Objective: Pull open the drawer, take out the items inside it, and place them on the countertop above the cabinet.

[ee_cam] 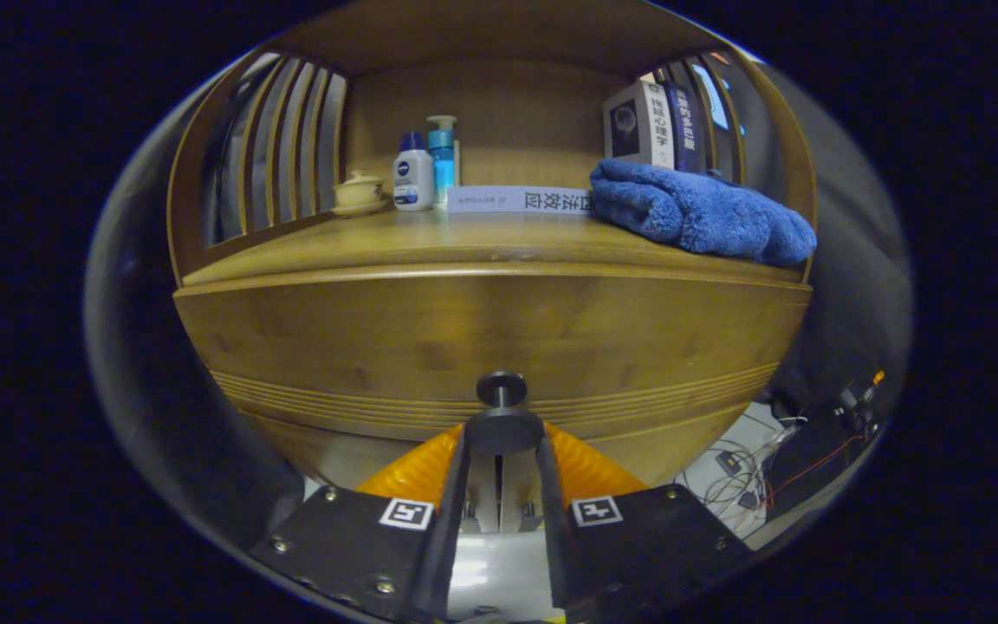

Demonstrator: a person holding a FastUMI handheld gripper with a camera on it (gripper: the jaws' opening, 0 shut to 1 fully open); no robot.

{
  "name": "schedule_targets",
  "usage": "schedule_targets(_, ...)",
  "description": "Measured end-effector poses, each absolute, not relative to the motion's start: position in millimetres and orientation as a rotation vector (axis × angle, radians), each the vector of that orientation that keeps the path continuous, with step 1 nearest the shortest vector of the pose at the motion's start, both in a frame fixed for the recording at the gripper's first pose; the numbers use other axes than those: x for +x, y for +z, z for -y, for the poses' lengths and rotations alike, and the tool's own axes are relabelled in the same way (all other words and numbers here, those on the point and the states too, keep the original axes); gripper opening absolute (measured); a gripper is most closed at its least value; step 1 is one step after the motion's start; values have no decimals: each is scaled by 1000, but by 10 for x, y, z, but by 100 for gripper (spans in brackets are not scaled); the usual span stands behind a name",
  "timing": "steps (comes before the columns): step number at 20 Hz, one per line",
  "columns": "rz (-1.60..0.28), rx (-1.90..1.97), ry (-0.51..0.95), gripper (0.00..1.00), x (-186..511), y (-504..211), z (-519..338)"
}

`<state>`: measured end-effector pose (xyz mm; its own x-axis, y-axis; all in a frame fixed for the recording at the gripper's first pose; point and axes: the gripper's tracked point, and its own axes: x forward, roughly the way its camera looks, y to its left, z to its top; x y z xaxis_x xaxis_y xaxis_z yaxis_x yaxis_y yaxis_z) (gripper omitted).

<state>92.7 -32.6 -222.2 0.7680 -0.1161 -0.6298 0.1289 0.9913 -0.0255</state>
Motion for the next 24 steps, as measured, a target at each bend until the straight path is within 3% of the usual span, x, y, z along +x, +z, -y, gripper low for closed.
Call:
schedule_targets(3,-631,136,-85,45,933,-2171,236)
schedule_targets(4,-612,164,-74,49,944,-2151,233)
schedule_targets(5,-600,176,-74,60,972,-2136,249)
schedule_targets(12,-548,164,-107,64,1133,-2062,296)
schedule_targets(15,-553,144,-120,43,1161,-2094,370)
schedule_targets(21,-585,116,-114,30,1110,-2114,333)
schedule_targets(24,-579,135,-97,30,980,-2071,307)
